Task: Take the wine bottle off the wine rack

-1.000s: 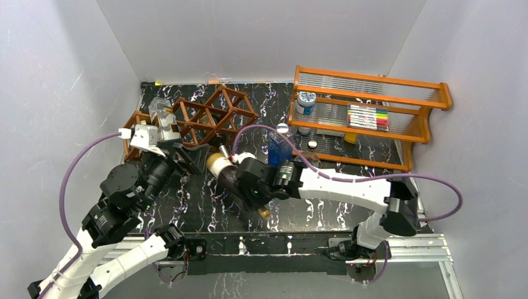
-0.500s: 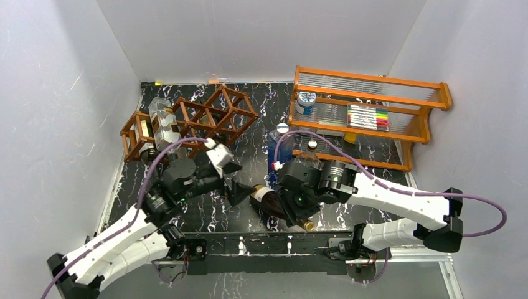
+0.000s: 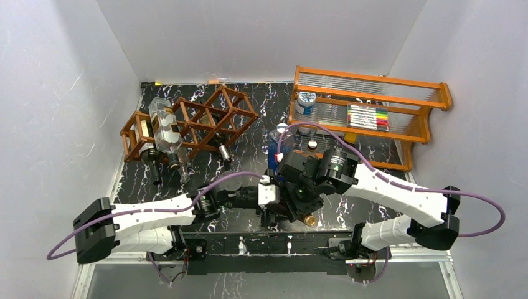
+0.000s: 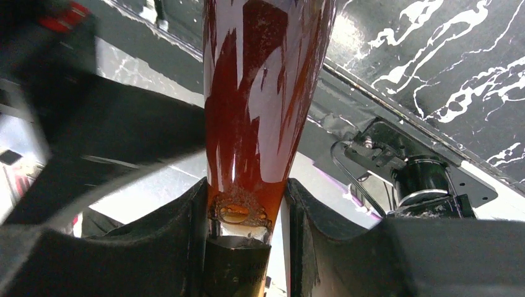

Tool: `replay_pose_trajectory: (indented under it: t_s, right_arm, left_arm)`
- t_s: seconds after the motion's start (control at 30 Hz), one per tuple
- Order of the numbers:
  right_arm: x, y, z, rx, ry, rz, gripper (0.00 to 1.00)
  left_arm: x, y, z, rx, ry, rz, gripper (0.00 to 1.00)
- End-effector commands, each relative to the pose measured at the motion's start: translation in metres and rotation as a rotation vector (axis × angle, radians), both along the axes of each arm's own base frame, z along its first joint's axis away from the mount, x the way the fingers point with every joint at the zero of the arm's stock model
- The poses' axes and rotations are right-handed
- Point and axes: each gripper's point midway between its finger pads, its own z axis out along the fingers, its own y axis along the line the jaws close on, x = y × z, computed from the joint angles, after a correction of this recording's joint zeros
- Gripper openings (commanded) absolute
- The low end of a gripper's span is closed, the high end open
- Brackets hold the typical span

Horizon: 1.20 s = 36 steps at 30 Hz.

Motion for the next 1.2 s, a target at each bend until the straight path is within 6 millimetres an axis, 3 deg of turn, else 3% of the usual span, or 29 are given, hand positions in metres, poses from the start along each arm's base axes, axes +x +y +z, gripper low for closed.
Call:
replay_pose_trajectory:
  t_s: [0.0,0.2,0.27,0.33,0.37,0.43,0.6,0.67,0.73,0.93,1.03,1.17]
  right_arm:
    - [0.027,0.057,0.07,0.35,-0.131,-0.018,0.0]
    - [0.034,0.068,0.074,0.386,-0.112,-0.028,0.0]
    - [0.038,0.066,0.073,0.377,-0.112,-0.042,0.0]
    - [0.041,0.059,0.069,0.341,-0.121,-0.065,0.02]
    - [0.042,0.057,0.068,0.332,-0.123,-0.072,0.08]
    - [0.041,0.055,0.068,0.335,-0.121,-0.077,0.3]
    - [0.051,0.049,0.077,0.34,-0.182,-0.12,0.76]
    - [0.064,0.043,0.093,0.34,-0.254,-0.157,0.89]
    - [0.084,0.036,0.128,0.377,-0.379,-0.223,0.98]
    - [0.126,0.014,0.223,0.554,-0.712,-0.337,0.98]
    - [0.132,0.004,0.249,0.624,-0.809,-0.35,0.98]
    - [0.133,-0.005,0.263,0.686,-0.862,-0.364,0.98]
  left_arm:
    - [0.013,-0.02,0.029,-0.184,-0.164,0.064,0.98]
    - [0.009,-0.037,0.021,-0.21,-0.156,0.059,0.94]
    - [0.013,-0.038,0.017,-0.205,-0.148,0.082,0.82]
    - [0.017,-0.036,0.013,-0.202,-0.136,0.115,0.57]
    - [0.019,-0.034,0.012,-0.206,-0.124,0.136,0.46]
    - [0.022,-0.029,0.011,-0.218,-0.109,0.168,0.3]
    - [0.029,-0.02,0.009,-0.246,-0.081,0.24,0.08]
    - [0.032,-0.017,0.01,-0.267,-0.063,0.27,0.0]
    - [0.036,-0.016,0.012,-0.29,-0.04,0.298,0.0]
    - [0.053,-0.019,0.033,-0.404,0.054,0.407,0.0]
    - [0.062,-0.02,0.06,-0.518,0.073,0.454,0.0]
    - [0.07,-0.028,0.085,-0.616,0.095,0.468,0.0]
